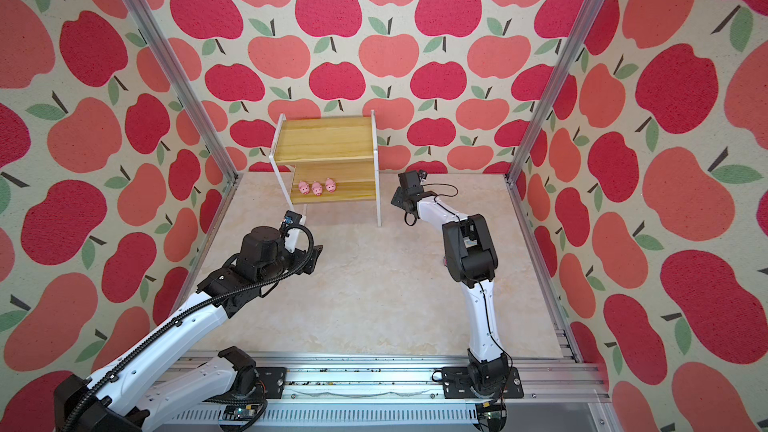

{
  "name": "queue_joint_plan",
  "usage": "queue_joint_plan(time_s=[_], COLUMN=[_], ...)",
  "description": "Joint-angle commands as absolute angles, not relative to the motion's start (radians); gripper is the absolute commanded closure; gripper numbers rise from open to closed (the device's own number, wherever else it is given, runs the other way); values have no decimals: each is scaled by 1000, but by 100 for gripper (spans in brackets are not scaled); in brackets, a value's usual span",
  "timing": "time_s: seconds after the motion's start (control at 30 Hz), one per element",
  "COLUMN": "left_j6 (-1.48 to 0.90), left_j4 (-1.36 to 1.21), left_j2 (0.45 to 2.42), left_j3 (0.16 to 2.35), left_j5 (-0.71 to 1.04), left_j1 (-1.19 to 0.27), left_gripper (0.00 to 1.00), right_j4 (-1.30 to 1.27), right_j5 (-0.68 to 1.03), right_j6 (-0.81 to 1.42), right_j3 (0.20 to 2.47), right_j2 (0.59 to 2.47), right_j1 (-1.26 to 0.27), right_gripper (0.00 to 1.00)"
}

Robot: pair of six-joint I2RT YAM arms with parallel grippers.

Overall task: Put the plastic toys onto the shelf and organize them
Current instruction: 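Move the right gripper over the pink pig beside the shelf leg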

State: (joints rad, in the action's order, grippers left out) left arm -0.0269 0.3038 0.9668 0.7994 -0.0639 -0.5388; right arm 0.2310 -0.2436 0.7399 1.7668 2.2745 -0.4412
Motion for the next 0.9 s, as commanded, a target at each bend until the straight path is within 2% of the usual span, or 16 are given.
queue_joint_plan(time_s=[0.0,0.27,0.37,0.47,0.57,0.6,0.7,0.87], left_j6=[-8,-6,-6,-8,-8,-7,-6,-3], left_j4=[314,314,314,314,316,315,316,318], left_j2=[971,973,977,980,982,984,985,980], left_j3=[809,810,810,810,810,809,808,810], left_j5=[-69,-71,-71,-70,-71,-71,-75,-80], left_j1=[-540,-535,-533,-534,-534,-534,-532,-527], left_gripper=[7,6,7,6,6,7,6,7], right_j4=[314,458,487,521,540,538,482,338], right_j5=[-294,-320,-328,-347,-345,-341,-327,-291], right_j6=[798,837,838,828,815,807,764,680], right_j3=[1864,2075,2121,2170,2194,2186,2093,1766], right_j2=[2333,2486,2518,2546,2555,2546,2472,2230], right_j1=[-448,-464,-471,-474,-473,-473,-472,-471], right_gripper=[26,30,36,47,63,68,77,82])
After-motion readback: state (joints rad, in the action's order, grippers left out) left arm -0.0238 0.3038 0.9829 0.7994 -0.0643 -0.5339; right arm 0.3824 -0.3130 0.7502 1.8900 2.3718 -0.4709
